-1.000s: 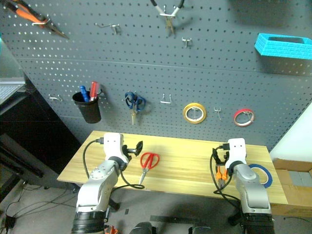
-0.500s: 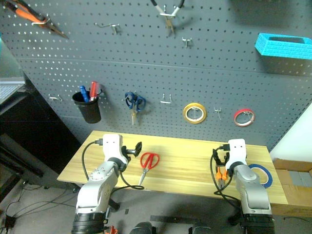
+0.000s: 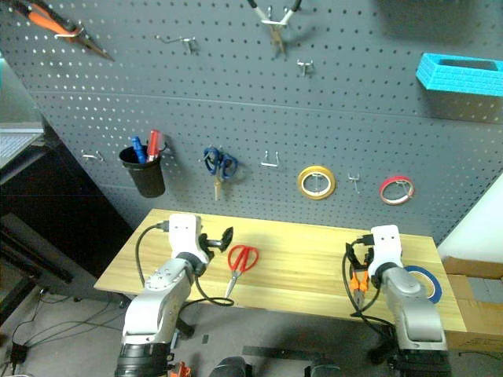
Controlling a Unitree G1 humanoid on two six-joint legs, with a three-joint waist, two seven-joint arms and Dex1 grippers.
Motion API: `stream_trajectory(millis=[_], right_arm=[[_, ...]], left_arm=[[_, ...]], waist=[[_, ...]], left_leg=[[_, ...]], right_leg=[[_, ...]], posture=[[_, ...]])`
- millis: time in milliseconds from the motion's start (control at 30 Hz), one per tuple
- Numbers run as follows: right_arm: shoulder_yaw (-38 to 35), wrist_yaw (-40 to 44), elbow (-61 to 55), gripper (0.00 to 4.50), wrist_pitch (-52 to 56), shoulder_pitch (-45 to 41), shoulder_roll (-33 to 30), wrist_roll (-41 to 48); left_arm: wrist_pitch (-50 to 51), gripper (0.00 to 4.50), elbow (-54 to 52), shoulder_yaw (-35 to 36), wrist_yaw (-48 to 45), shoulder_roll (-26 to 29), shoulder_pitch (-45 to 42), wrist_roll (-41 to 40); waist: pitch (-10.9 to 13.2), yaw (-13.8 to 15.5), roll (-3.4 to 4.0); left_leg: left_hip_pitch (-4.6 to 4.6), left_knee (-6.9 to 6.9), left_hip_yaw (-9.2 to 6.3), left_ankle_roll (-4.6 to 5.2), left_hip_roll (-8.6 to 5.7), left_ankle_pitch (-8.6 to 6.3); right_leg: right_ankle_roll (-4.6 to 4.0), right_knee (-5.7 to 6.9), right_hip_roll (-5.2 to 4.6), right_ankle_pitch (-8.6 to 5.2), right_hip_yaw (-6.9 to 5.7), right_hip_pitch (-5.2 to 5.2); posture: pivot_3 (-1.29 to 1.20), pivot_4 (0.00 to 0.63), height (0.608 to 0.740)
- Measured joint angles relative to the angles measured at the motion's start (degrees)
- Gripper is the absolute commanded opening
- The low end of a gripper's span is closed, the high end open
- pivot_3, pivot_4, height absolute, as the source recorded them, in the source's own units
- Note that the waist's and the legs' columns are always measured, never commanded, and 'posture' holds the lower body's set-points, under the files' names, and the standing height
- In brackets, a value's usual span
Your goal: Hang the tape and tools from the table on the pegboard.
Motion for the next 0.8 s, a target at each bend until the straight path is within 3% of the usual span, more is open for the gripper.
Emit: stream_trajectory(millis=[233, 467, 800], right_arm=[[-6.2, 5.0, 3.8, 4.5, 8.7, -0.6, -9.4, 3.8], [-7.9, 9.3, 14.1, 4.5, 13.9, -5.4, -14.2, 6.2], [-3.8, 15.4, 29.0, 4.5, 7.7, -12.5, -17.8, 5.2]], left_arm=[[0.6, 4.47, 3.2, -12.3, -15.8, -0.2, -10.7, -4.0], [-6.0, 4.47, 18.8, -22.5, -29.3, -2.6, -21.8, -3.2], [-17.0, 4.47, 37.1, -25.9, -35.4, -8.8, -28.3, 1.1]], waist=[[1.3, -0.7, -0.03], [4.9, -3.4, 0.17], [10.2, -5.2, -0.01]], left_leg=[[-0.05, -0.12, 0.09, 0.03, 0.0, -0.01], [-0.12, -0.31, 0.2, 0.4, 0.03, -0.21], [-0.15, -0.29, 0.87, 1.05, -0.1, -0.6]], right_leg=[[0.0, -0.35, 0.0, 0.0, 0.1, 0.05], [0.06, -0.43, 0.07, -0.05, 0.24, 0.01], [0.78, -0.46, 0.07, -0.03, 1.14, -0.15]], posture=[[0.05, 0.118, 0.74], [-0.03, 0.215, 0.74], [-0.05, 0.308, 0.74]])
